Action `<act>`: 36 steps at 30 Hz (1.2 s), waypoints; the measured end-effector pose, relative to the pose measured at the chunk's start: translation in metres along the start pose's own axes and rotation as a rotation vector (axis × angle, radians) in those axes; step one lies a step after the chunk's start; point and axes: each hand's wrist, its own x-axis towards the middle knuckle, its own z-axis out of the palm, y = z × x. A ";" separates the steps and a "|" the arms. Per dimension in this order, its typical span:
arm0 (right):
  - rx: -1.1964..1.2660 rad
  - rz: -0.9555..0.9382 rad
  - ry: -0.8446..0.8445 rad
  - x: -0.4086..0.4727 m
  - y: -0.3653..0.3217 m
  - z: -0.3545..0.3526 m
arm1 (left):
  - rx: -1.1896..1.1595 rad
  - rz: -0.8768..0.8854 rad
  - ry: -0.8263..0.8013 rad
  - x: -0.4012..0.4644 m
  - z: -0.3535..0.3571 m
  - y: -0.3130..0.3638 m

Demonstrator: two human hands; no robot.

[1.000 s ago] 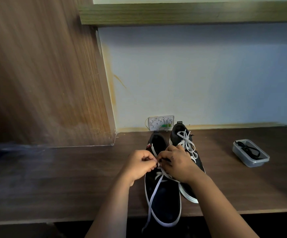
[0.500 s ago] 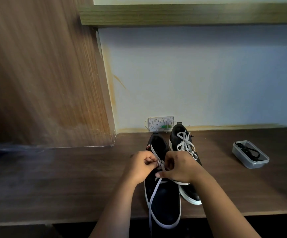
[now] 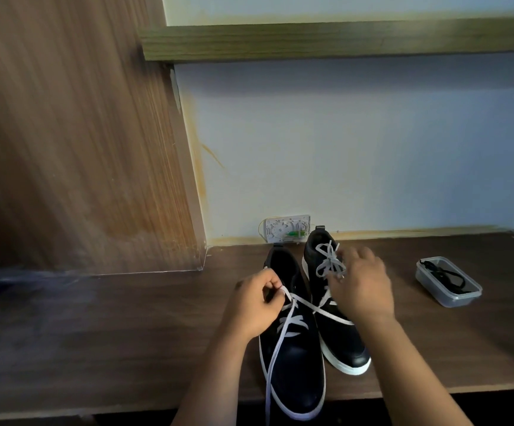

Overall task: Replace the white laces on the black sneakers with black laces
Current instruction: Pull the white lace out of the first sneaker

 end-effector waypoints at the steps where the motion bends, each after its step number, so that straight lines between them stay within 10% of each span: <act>1: 0.074 -0.096 0.030 -0.003 -0.010 0.003 | -0.008 0.001 0.011 0.000 0.001 0.000; 8: 0.520 -0.088 -0.526 -0.024 -0.043 0.023 | -0.198 0.040 0.066 -0.001 0.004 0.012; 15: 0.481 -0.103 -0.343 -0.019 -0.036 0.023 | -0.323 -0.113 0.027 0.003 -0.007 0.006; 26: 1.124 0.124 -0.415 -0.014 -0.029 0.017 | 0.034 -0.018 -0.038 0.001 0.002 -0.004; 36: 0.256 -0.474 -0.263 -0.021 -0.030 0.043 | -0.165 0.142 0.145 0.004 -0.024 0.025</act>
